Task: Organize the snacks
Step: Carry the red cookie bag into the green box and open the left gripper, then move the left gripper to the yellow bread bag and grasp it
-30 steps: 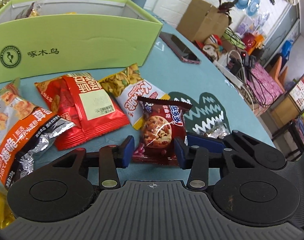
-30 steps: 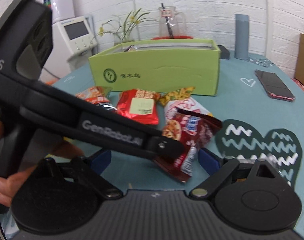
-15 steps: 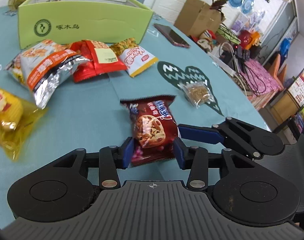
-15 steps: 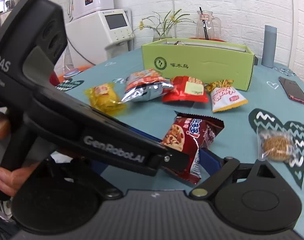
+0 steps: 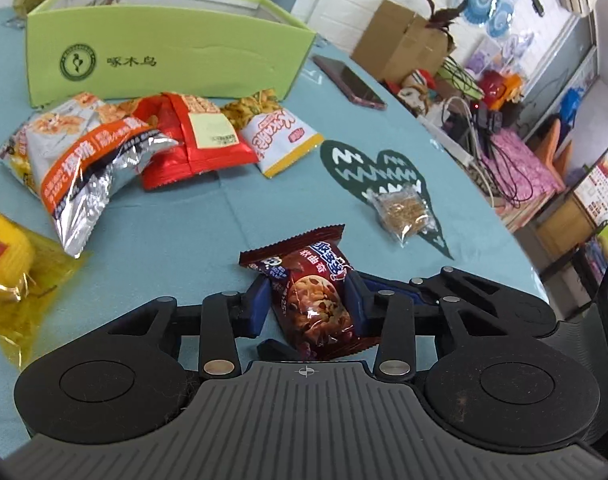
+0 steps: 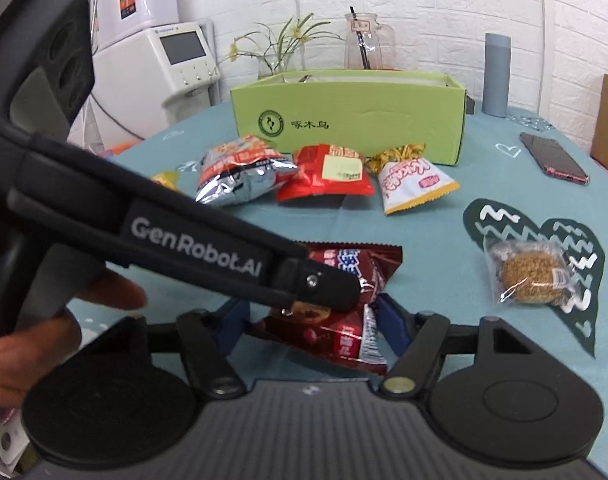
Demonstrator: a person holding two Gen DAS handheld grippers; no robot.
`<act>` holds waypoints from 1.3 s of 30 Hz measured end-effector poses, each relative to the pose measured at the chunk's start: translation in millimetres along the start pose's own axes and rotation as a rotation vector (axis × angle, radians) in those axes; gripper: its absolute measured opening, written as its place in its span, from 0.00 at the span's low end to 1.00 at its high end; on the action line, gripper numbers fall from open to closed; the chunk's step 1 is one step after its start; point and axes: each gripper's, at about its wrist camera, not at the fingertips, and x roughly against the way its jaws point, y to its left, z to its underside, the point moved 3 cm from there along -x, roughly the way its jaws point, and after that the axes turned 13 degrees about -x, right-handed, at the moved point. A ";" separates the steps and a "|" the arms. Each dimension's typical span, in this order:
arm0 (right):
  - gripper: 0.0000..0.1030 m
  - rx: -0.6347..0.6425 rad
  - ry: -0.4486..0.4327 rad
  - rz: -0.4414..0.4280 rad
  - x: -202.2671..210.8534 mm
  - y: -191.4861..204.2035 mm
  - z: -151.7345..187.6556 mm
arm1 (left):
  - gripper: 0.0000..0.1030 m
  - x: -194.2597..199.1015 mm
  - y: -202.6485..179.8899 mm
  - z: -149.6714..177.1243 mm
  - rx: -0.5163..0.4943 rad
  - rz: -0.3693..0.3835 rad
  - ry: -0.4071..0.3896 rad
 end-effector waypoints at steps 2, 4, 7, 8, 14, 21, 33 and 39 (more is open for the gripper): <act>0.68 0.001 -0.015 -0.008 1.0 -3.3 -10.1 | 0.18 2.7 2.5 -10.2 0.022 0.011 -0.014; 0.69 0.029 -0.044 -0.001 0.8 -3.9 -28.4 | 0.18 6.2 4.6 -28.7 0.023 0.015 -0.040; 0.73 0.092 -0.101 0.002 -8.9 -6.5 -70.9 | 0.18 8.4 11.2 -76.5 -0.005 0.000 -0.098; 0.74 0.121 -0.124 0.003 -14.1 -7.2 -87.5 | 0.18 8.6 14.5 -96.1 -0.013 -0.010 -0.120; 0.75 0.190 -0.202 0.010 -75.9 -24.8 -185.4 | 0.19 -18.1 51.8 -198.1 -0.060 -0.109 -0.213; 0.84 0.080 -0.104 -0.060 -166.1 -60.5 -215.8 | 0.21 -83.9 118.6 -229.9 0.027 -0.135 -0.128; 0.99 0.133 -0.254 -0.083 -89.0 -41.6 -223.0 | 0.71 27.9 79.0 -226.9 -0.081 -0.235 -0.362; 1.00 0.166 -0.267 -0.120 -41.9 -16.8 -199.4 | 0.78 96.2 71.7 -171.7 -0.097 -0.333 -0.413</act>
